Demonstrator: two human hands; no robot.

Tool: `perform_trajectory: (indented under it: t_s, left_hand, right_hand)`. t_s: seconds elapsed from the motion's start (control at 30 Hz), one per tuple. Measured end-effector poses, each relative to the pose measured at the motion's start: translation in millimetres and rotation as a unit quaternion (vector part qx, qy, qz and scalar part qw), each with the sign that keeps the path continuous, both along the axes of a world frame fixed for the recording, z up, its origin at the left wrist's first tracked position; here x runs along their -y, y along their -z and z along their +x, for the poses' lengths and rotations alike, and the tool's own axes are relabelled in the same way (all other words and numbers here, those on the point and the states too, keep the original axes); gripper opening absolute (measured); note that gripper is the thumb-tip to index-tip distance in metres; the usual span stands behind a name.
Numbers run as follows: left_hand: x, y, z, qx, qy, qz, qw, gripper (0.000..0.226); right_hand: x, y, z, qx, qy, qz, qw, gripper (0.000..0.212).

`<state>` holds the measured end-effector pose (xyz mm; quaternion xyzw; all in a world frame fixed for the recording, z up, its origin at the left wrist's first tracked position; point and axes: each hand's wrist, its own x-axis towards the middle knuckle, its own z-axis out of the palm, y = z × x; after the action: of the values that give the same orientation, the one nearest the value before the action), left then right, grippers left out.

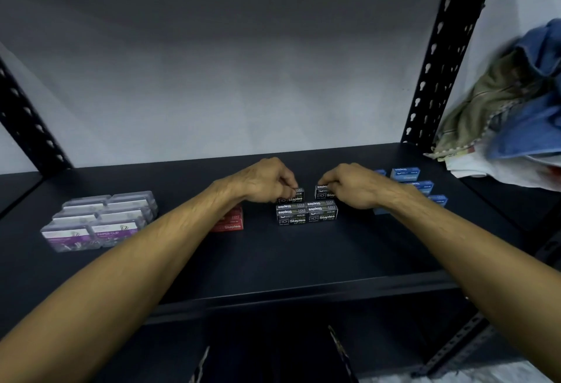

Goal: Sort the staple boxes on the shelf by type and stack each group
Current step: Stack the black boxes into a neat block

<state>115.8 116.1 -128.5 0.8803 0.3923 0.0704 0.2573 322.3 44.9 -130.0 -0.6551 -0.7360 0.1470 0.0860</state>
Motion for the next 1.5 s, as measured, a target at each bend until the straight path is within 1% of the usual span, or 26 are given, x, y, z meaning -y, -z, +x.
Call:
perform_trajectory:
  t_s: [0.17,0.4,0.73,1.0,1.17,1.27,1.33,1.4,1.5]
  left_hand:
    - [4.8,-1.1,-4.1,-0.017,-0.003,-0.024,1.000,0.020]
    - [5.4,-1.9,-3.8,-0.021,0.002,-0.035,0.999,0.023]
    - [6.9,-2.8,-6.3,-0.021,0.000,-0.054,0.998,0.021]
    - [9.4,-2.0,-8.5,-0.030,0.011,-0.048,0.998,0.020]
    - [13.5,-3.7,-9.1,-0.018,0.011,-0.052,0.998,0.022]
    - [15.2,-5.2,-11.8,-0.030,0.016,-0.062,0.998,0.022]
    - [17.1,-7.0,-12.9,-0.035,0.031,-0.082,0.996,0.025]
    - [19.0,-8.1,-12.6,-0.045,0.049,-0.092,0.994,0.033]
    - [21.2,-6.7,-10.5,-0.075,0.050,-0.061,0.994,0.046]
  right_hand:
    - [2.3,-2.7,-9.8,-0.015,-0.026,-0.021,0.999,0.035]
    - [3.9,-8.2,-18.8,-0.020,-0.036,-0.036,0.999,0.036]
    - [6.8,-10.0,-20.4,-0.023,-0.044,-0.050,0.997,0.036]
    - [9.8,-12.6,-21.4,-0.024,-0.046,-0.062,0.997,0.036]
    - [10.1,-12.4,-21.5,-0.035,-0.024,-0.074,0.996,0.030]
    - [14.7,-16.2,-21.8,-0.039,-0.021,-0.091,0.995,0.027]
    - [19.0,-19.5,-21.4,-0.018,-0.040,-0.110,0.993,0.030]
    - [21.2,-20.0,-21.1,0.009,-0.054,-0.125,0.991,0.039]
    - [19.1,-14.6,-21.6,0.030,-0.061,-0.109,0.992,0.046]
